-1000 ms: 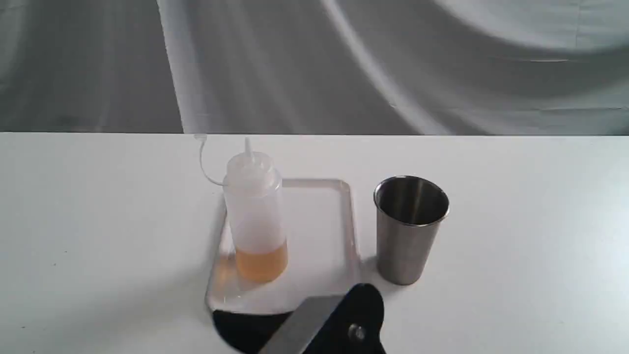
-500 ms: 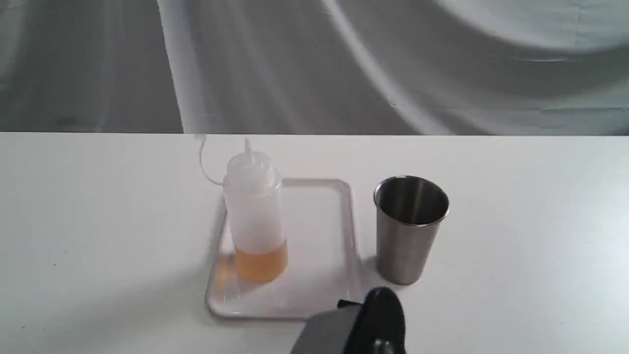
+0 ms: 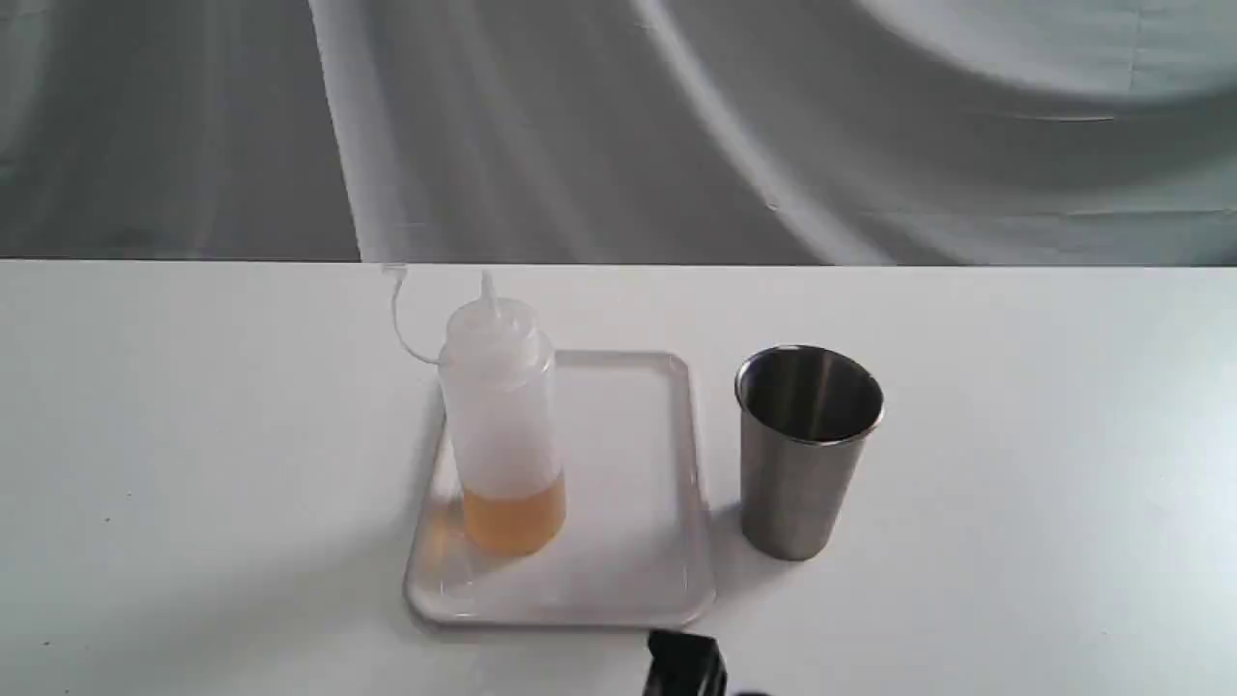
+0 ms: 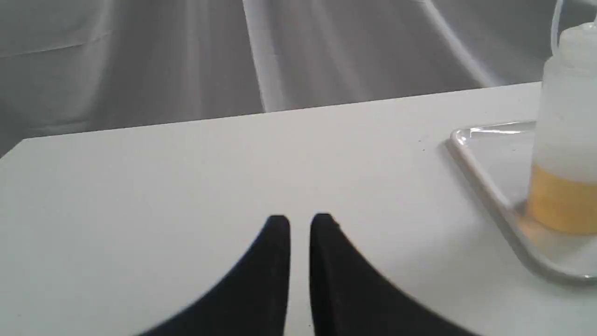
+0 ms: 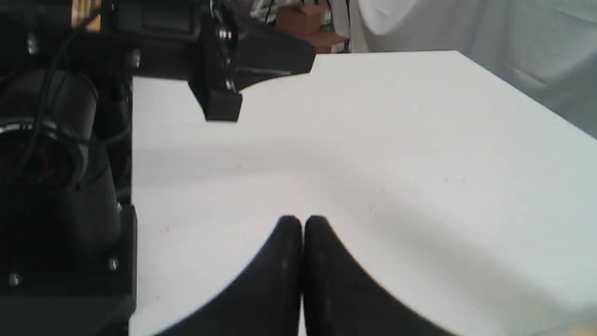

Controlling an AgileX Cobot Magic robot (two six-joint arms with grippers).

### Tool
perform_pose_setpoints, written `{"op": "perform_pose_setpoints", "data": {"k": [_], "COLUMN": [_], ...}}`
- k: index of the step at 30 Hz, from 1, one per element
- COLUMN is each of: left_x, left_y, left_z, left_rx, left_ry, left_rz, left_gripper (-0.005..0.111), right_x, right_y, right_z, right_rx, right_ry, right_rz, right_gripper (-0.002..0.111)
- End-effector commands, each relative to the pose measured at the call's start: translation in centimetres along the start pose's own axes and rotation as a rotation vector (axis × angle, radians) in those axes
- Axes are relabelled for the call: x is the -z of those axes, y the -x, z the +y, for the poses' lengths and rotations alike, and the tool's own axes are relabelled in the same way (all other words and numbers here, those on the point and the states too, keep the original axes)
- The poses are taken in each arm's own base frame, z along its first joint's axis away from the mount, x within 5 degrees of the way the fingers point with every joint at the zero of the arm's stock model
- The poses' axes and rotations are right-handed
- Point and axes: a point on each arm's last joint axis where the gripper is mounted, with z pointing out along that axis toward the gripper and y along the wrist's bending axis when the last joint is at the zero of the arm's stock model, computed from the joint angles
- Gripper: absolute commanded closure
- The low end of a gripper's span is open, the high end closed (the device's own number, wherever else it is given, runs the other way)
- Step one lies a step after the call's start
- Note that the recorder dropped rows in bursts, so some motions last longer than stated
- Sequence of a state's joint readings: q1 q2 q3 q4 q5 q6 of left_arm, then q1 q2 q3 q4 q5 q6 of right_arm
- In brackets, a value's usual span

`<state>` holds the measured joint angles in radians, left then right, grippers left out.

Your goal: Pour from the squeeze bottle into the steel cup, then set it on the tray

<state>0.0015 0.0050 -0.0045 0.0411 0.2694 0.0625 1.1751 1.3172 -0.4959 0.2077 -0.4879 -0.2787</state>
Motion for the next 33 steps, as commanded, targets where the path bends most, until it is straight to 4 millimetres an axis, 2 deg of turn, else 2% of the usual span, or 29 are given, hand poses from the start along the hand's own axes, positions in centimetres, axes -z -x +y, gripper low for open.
{"op": "perform_pose_setpoints", "data": {"k": [1, 8, 16, 22, 33], "left_x": [0.0, 0.0, 0.0, 0.0, 0.0], "left_y": [-0.1, -0.1, -0.1, -0.1, -0.1], "left_z": [0.0, 0.0, 0.0, 0.0, 0.0], "left_rx": [-0.001, -0.001, -0.001, -0.001, -0.001], "left_ry": [0.000, 0.000, 0.000, 0.000, 0.000], "left_rz": [-0.008, -0.008, -0.008, -0.008, -0.008], "left_gripper": [0.098, 0.098, 0.098, 0.098, 0.098], "right_x": [0.9, 2.4, 4.1, 5.0, 7.8], "right_y": [-2.2, -4.9, -4.8, -4.7, -3.3], "right_z": [0.2, 0.3, -0.4, -2.6, -7.3], "right_rx": [0.018, 0.022, -0.024, 0.016, -0.034], "right_ry": [0.016, 0.022, -0.005, -0.069, -0.328], "right_rz": [0.063, 0.145, 0.155, 0.186, 0.084], "right_gripper": [0.108, 0.108, 0.108, 0.108, 0.108]}}
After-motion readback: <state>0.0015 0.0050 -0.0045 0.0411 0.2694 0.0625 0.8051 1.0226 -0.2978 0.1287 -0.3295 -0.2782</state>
